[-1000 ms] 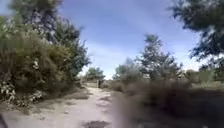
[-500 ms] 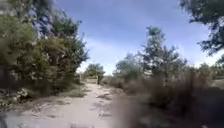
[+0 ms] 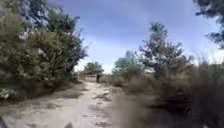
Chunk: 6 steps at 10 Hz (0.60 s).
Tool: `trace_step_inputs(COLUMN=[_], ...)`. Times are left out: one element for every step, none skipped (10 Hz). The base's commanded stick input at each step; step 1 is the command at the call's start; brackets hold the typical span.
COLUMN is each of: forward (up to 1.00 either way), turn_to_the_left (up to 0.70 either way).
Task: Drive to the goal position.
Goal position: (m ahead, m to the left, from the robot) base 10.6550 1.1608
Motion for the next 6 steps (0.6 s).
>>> trace_step_inputs(forward=[0.7, 0.7, 0.7, 0.7, 0.7, 0.7], turn_to_the_left=[0.24, 0.11, 0.0, 0.0, 0.0, 0.0])
